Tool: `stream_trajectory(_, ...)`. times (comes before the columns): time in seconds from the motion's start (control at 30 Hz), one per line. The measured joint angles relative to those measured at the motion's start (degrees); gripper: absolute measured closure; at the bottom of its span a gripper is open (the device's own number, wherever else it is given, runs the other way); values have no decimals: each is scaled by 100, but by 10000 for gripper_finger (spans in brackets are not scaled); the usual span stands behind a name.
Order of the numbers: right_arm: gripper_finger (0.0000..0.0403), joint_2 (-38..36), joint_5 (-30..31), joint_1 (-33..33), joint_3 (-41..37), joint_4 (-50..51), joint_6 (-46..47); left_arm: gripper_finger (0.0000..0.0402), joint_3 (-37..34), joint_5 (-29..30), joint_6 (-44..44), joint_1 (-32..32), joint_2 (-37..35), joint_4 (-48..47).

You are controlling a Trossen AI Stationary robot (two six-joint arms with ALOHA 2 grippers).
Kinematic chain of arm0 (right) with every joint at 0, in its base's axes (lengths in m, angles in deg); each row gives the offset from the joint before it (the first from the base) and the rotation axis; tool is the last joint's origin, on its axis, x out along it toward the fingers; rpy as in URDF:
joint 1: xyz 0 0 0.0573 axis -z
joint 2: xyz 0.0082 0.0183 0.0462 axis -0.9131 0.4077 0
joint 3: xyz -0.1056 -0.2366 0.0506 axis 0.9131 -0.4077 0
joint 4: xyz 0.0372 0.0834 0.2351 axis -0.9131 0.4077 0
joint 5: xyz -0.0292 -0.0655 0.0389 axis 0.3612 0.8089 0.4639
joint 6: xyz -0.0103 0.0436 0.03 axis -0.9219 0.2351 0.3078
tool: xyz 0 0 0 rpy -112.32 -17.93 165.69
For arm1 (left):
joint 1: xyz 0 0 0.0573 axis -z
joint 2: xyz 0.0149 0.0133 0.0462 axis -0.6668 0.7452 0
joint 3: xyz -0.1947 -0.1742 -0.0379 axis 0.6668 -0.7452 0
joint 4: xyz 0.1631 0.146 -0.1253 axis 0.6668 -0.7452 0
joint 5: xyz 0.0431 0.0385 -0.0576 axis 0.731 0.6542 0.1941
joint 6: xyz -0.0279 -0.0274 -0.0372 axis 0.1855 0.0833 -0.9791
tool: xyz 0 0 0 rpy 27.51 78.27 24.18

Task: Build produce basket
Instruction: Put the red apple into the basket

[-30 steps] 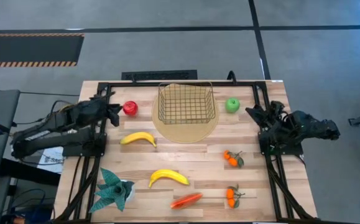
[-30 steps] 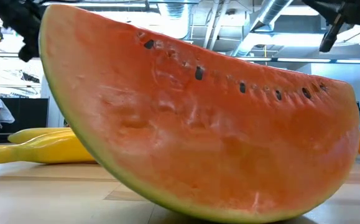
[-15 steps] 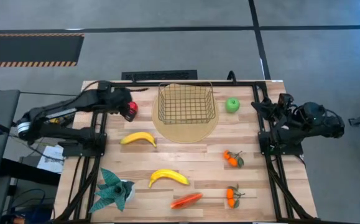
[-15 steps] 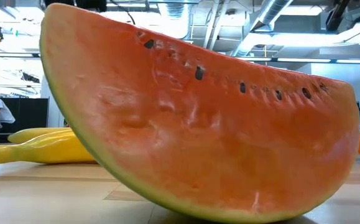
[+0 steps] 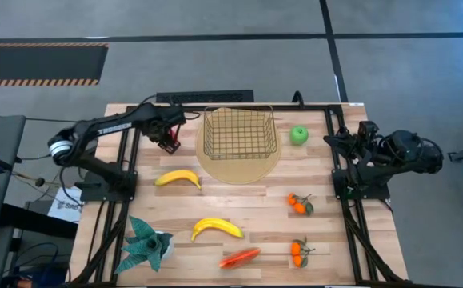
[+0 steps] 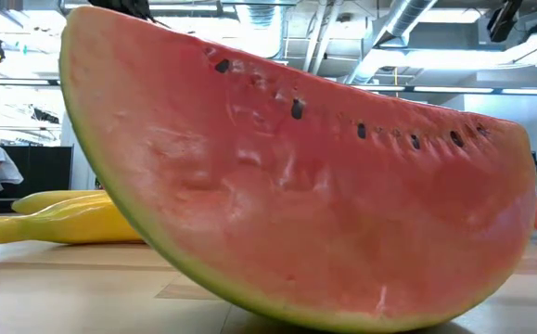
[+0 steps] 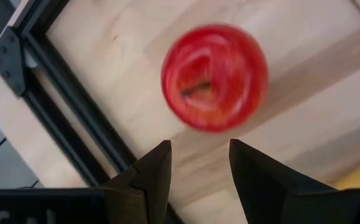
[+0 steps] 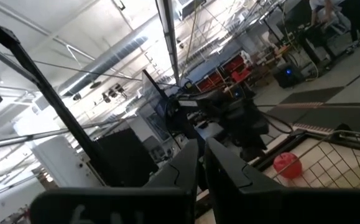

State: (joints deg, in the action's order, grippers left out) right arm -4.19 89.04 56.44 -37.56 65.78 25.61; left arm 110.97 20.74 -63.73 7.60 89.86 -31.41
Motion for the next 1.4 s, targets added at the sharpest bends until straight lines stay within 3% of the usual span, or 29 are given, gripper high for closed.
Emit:
stream_trajectory(0.3,351,0,0,0,0,-9,1,252,5,-201,351,-218,200,854)
stream_trajectory(1.4,351,0,11,4,0,-14,1,252,7,-929,869,-1019,190,629)
